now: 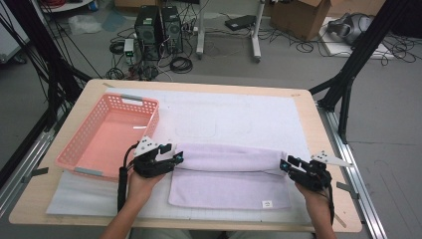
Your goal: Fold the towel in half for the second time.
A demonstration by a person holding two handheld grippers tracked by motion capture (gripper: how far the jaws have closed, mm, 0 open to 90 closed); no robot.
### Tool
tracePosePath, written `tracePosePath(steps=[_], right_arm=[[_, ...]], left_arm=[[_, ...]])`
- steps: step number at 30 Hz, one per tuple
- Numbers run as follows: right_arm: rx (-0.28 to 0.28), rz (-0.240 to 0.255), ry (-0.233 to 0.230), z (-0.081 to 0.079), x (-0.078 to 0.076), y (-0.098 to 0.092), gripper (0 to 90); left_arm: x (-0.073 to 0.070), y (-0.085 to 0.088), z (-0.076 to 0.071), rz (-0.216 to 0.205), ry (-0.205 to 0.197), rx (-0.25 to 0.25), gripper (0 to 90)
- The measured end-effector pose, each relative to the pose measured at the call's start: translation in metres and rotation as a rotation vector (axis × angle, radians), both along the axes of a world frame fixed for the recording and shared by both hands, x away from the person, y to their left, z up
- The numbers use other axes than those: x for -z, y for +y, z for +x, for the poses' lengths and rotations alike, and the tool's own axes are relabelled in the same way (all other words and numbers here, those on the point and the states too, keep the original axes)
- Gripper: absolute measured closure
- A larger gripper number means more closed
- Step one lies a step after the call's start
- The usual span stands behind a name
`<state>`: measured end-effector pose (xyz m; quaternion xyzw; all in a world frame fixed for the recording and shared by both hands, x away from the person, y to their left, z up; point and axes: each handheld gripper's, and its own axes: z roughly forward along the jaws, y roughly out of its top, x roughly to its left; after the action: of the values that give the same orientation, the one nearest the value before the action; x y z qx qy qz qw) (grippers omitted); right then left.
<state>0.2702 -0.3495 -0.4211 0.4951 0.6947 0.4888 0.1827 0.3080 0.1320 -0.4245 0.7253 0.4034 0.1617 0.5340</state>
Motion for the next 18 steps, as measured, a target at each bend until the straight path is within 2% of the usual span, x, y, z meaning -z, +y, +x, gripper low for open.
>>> tracePosePath(steps=[1,4,5,6,7,8,9,10,11,12,13,14,17,18], right_arm=[[0.006,0.002,-0.008,0.002,-0.002,-0.001,49.7],[0.013,0.062,-0.006,0.012,-0.01,-0.003,46.6],[0.01,0.055,0.002,0.017,-0.01,-0.001,46.4],[0.021,0.032,0.026,0.021,-0.009,0.001,45.9],[0.029,0.008,0.054,0.027,-0.006,0.002,47.2],[0.031,-0.001,0.081,0.031,-0.002,0.002,53.4],[0.025,-0.006,0.105,0.034,0.002,0.002,66.3],[0.003,0.001,0.111,0.034,0.004,0.002,80.1],[-0.024,0.009,0.099,0.032,0.005,0.003,85.0],[-0.024,0.009,0.099,0.032,0.005,0.003,85.0],[-0.056,-0.009,0.077,0.026,0.005,0.004,86.5],[-0.06,-0.036,0.056,0.023,0.004,0.004,86.7],[-0.051,-0.089,0.01,0.007,-0.001,0.003,86.8],[-0.051,-0.089,0.01,0.007,-0.001,0.003,86.8]], left_arm=[[-0.001,-0.003,0.005,0.007,0.019,0.014,39.6],[0.003,-0.009,0.015,0.056,0.046,0.01,42.3],[0.006,-0.009,0.017,0.068,0.066,0.013,44.7],[0.009,-0.009,0.018,0.08,0.087,0.023,49.8],[0.012,-0.009,0.018,0.099,0.1,0.025,58.6],[0.012,-0.009,0.018,0.099,0.1,0.025,70.3],[0.014,-0.009,0.014,0.123,0.091,0.038,84.3],[0.014,-0.009,0.011,0.132,0.079,0.046,84.8],[0.013,-0.008,0.008,0.129,0.07,0.052,85.2],[0.013,-0.008,0.008,0.129,0.07,0.052,85.3],[0.012,-0.005,0.004,0.108,0.063,0.058,85.4],[0.012,-0.005,0.004,0.108,0.063,0.058,85.4],[0.008,-0.003,-0.012,0.075,0.028,0.083,85.3],[0.008,-0.003,-0.012,0.075,0.028,0.083,85.3]])
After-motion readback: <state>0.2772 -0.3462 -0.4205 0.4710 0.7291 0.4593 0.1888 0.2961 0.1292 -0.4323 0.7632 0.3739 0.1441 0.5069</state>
